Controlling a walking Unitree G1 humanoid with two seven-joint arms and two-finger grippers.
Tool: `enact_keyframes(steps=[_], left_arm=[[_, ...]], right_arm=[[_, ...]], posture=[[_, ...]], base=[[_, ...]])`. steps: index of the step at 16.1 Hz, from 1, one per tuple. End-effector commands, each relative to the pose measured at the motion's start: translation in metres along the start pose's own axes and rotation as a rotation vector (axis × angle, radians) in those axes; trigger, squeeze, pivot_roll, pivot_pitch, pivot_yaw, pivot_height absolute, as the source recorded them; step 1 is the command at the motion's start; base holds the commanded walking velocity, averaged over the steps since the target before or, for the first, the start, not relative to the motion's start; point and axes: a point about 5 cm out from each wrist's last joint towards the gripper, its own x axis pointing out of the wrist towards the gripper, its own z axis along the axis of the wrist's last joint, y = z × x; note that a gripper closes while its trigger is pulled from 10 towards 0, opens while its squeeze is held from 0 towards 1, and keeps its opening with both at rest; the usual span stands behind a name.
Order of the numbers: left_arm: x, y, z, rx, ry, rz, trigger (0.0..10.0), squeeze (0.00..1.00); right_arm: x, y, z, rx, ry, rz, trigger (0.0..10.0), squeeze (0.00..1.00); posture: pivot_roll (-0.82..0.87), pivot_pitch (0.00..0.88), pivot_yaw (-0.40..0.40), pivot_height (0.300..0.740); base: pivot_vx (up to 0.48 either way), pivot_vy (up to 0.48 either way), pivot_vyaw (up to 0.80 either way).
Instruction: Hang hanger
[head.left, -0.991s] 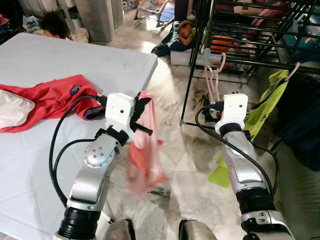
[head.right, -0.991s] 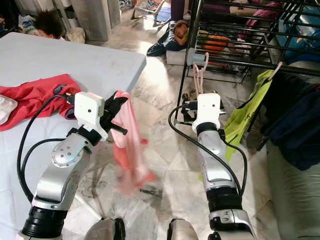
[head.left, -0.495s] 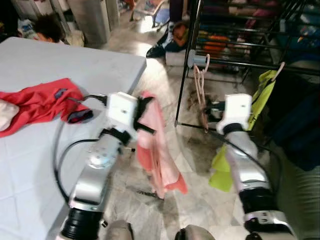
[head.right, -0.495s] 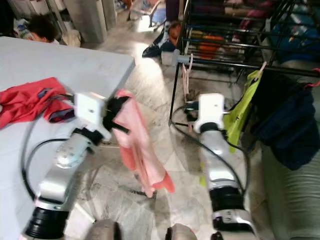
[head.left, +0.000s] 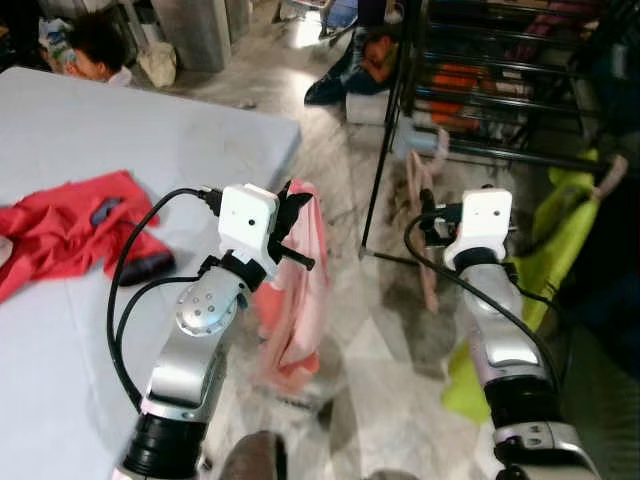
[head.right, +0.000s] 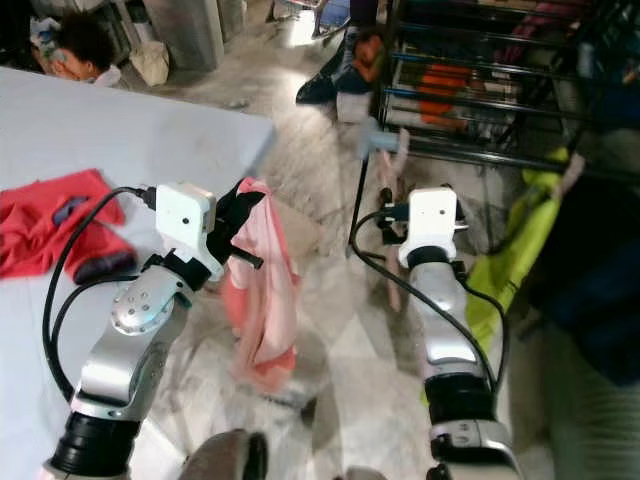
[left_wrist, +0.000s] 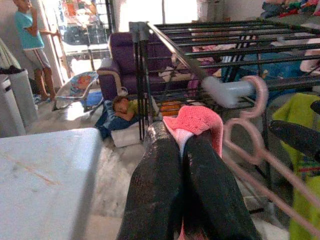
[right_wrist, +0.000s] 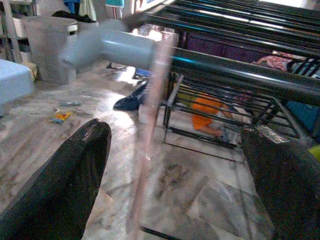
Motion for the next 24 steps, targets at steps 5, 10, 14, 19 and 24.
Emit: enact_keyframes(steps=[5, 10, 14, 19, 24], left_arm=[[0.002, -0.002, 0.006, -0.01, -0.028, -0.008, 10.0, 0.0], [0.002, -0.002, 0.004, -0.001, -0.018, -0.006, 10.0, 0.0], [0.001, -0.005, 0.001, 0.005, 0.0, -0.021, 10.0, 0.0], [-0.001, -0.011, -0.007, 0.022, 0.049, -0.059, 10.0, 0.0], [-0.004, -0.013, -0.011, 0.024, 0.065, -0.072, 10.0, 0.0]], right_arm=[[-0.001, -0.001, -0.001, -0.008, 0.004, -0.002, 10.0, 0.0], [0.0, -0.002, -0.002, -0.021, 0.007, -0.008, 10.0, 0.0], [-0.001, -0.015, -0.012, -0.108, 0.072, -0.093, 10.0, 0.0], [-0.025, -0.023, -0.049, -0.143, 0.317, -0.053, 10.0, 0.0], [-0.029, -0.047, -0.046, -0.217, 0.418, -0.01, 10.0, 0.0]], posture=[[0.0, 0.083, -0.001, 0.74], [0.0, 0.083, -0.001, 0.74], [0.0, 0.085, -0.002, 0.74], [0.0, 0.083, -0.002, 0.74], [-0.01, 0.088, -0.004, 0.74]], base=[[0.317, 0.361, 0.0], [0.0, 0.0, 0.0], [0.0, 0.0, 0.0], [0.0, 0.0, 0.0], [0.0, 0.0, 0.0]])
